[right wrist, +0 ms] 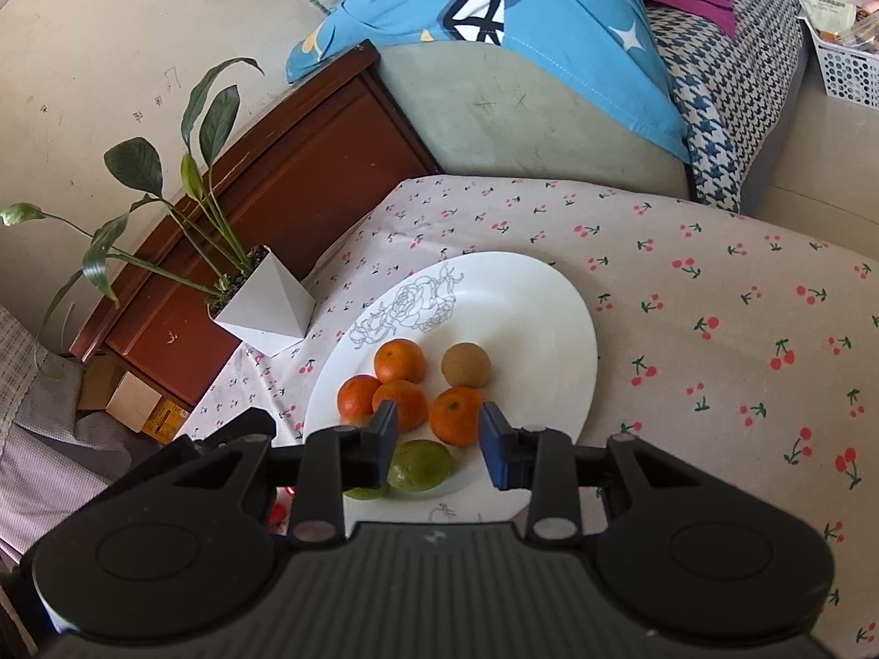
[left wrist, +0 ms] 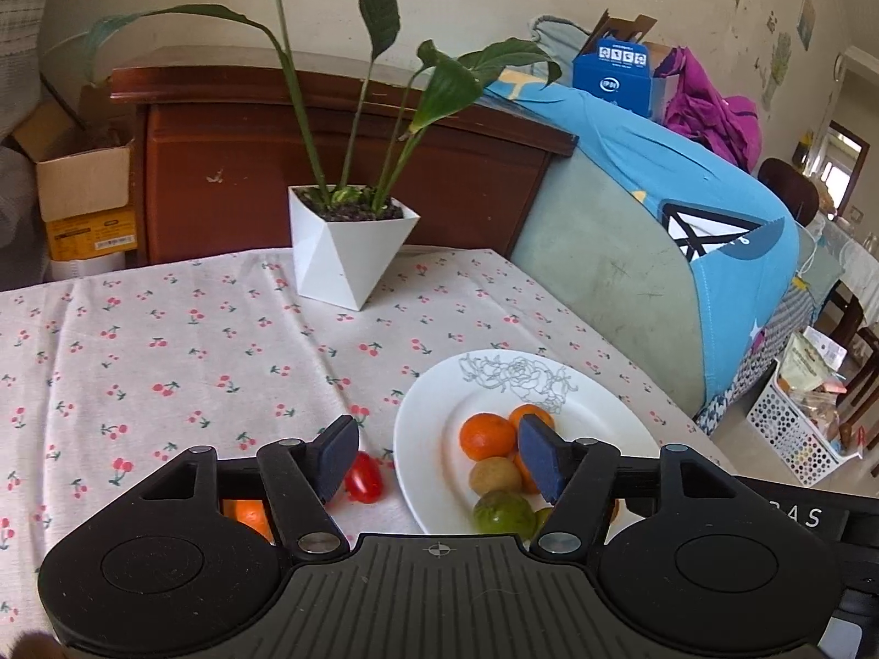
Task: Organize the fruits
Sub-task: 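Lower both oranges onto the plate and open both tools, then grasp another mandarin orange from the table with the right tool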
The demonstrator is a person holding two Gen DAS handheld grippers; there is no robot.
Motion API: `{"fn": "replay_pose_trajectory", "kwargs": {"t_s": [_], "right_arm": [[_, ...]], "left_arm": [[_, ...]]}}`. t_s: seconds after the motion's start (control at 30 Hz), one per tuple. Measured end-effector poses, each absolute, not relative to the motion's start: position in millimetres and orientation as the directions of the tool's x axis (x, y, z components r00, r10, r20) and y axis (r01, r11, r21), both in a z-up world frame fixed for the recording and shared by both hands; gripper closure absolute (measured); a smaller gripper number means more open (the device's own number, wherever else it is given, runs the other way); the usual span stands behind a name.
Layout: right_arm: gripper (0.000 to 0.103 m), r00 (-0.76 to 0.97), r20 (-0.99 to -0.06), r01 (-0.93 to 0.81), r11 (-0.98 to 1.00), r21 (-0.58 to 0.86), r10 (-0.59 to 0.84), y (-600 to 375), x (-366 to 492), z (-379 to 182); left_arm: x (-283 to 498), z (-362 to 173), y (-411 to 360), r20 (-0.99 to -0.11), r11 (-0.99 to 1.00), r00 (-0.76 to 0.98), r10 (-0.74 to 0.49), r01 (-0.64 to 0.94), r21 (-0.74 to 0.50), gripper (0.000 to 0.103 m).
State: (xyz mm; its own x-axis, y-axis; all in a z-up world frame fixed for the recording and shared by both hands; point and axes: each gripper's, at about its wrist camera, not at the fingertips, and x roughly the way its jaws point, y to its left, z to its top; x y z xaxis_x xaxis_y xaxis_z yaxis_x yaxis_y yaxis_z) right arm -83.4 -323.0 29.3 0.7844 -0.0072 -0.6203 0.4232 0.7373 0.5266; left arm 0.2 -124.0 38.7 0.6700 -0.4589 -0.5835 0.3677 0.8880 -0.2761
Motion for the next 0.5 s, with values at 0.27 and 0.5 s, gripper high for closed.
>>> {"fn": "replay_pose_trajectory", "kwargs": {"t_s": [0.27,0.5], "right_arm": [[0.069,0.794,-0.606,0.36,0.77,0.526,0.043,-305.3,-80.9,34.0],[0.067,0.799,-0.597,0.309,0.802,0.511,0.073,-291.2,-77.4,38.7]], "left_arm": [[-5.8,47.3,-95.8,-0.602,0.919,0.695,-0.393,0.317,-0.234,0.037],[-13.3,52.0,-69.2,-0.607,0.938,0.715,-0.346,0.264,-0.224,0.033]]}}
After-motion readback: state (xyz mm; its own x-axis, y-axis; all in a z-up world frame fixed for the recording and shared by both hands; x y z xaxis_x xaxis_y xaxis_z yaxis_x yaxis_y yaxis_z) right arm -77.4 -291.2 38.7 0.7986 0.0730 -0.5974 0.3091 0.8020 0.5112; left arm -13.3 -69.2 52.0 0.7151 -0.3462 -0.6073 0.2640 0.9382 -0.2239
